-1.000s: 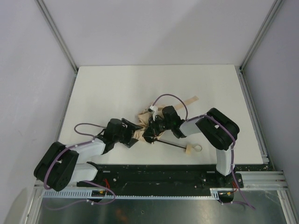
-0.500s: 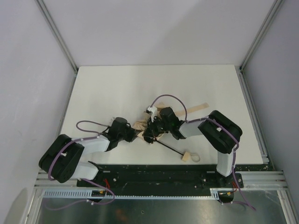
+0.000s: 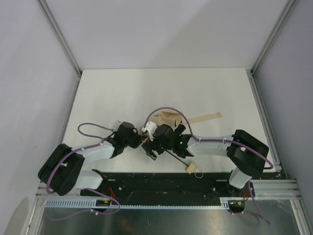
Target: Put away the umbrella
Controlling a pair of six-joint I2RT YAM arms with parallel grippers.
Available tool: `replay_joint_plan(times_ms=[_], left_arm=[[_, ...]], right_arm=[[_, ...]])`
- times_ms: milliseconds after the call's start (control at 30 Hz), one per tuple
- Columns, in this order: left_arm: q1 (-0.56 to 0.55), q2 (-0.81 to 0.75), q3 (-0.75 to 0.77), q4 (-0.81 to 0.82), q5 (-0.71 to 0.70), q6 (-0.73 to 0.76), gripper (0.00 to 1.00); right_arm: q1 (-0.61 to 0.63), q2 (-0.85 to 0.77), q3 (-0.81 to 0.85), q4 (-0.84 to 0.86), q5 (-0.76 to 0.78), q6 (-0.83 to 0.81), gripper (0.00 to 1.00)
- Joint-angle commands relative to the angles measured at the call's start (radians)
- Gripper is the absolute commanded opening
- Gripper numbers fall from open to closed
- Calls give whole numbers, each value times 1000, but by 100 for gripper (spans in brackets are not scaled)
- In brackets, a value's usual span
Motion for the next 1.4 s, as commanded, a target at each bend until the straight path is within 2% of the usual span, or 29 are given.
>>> replay_joint_plan(times_ms=[0,200,333,467,533,633,767,833,933,1000,1100,1233,1300,1367], left_arm=[[2,30,0,-244,-23,56,0],[2,13,6,-283,36,27,0],[4,-14,2,-305,69,5,0],[8,-33,3,-319,120,-3,0],[8,-41,4,-325,131,-3,0],[15,-48,8,-330,152,1,0],[27,-60,29,-338,168,18,0],[37,-70,39,-338,165,26,0],[57,-94,63,-336,139,64,2],[75,-121,82,-337,115,107,18],[107,-204,81,-337,91,155,59],[160,-327,41,-337,111,191,91],[182,-376,10,-336,129,185,97],[190,-399,-13,-331,148,162,99]], right_arm=[[58,25,7,-42,310,-136,88],[123,151,63,-13,500,-217,88],[119,237,86,21,550,-226,87],[95,308,112,-5,563,-182,78],[70,327,115,-40,528,-156,68],[32,355,116,-108,448,-124,42],[-9,388,114,-221,222,-69,8],[-8,393,101,-238,135,-48,2],[-17,390,72,-206,-13,-9,0],[-45,381,43,-156,-124,24,0],[-90,368,19,-101,-262,63,0],[-142,358,8,-52,-401,102,0],[-171,356,6,-23,-481,129,0],[-203,355,0,13,-567,162,0]])
